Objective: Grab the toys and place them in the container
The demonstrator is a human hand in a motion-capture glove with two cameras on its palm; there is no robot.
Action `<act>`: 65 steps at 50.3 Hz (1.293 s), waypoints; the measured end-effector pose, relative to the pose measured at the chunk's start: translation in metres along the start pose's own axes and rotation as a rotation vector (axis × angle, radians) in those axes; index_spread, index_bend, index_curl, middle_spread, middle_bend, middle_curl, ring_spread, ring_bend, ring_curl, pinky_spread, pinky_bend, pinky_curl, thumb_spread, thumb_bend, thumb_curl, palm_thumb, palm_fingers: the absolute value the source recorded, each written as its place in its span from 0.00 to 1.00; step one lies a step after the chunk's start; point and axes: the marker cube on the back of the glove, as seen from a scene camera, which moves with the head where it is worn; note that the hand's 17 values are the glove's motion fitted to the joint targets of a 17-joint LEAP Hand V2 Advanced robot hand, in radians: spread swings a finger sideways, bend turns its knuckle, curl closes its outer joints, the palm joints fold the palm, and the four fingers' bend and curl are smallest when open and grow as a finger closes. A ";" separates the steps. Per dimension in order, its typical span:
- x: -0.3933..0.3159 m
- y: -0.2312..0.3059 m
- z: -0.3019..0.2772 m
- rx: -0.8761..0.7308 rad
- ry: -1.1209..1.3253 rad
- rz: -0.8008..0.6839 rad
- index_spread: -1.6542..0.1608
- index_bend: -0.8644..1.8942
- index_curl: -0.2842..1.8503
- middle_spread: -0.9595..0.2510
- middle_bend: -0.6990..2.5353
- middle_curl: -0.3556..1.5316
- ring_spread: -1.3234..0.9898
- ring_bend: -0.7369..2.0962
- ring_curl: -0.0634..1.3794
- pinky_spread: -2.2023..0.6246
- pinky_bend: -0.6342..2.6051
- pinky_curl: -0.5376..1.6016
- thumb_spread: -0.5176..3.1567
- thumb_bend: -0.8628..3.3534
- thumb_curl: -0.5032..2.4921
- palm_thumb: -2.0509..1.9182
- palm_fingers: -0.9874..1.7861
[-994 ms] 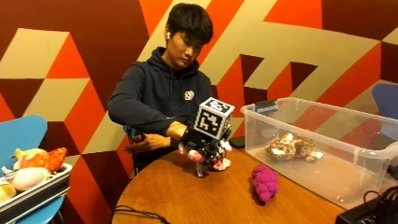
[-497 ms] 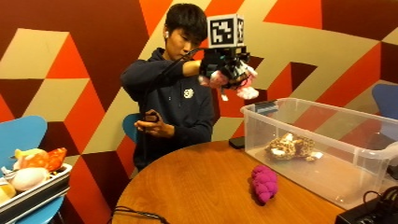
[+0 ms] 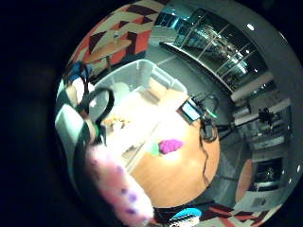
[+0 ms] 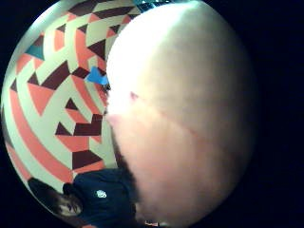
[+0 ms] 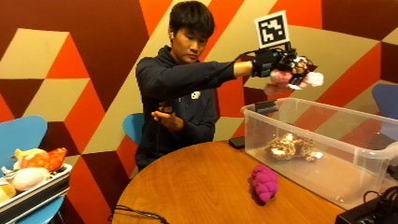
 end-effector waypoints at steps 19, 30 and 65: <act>0.045 0.018 0.041 -0.246 -0.031 -0.044 0.75 0.38 0.45 0.67 0.36 0.49 0.46 0.50 0.38 0.74 0.49 0.47 0.41 0.20 0.39 0.58 0.30; 0.126 0.079 0.022 -0.307 -0.078 0.133 0.76 0.37 0.42 0.70 0.33 0.46 0.49 0.44 0.34 0.76 0.45 0.44 0.46 0.22 0.36 0.61 0.32; 0.217 0.106 0.194 -0.740 0.009 0.281 0.78 0.35 0.30 0.75 0.27 0.42 0.54 0.35 0.29 0.77 0.43 0.42 0.50 0.22 0.34 0.66 0.31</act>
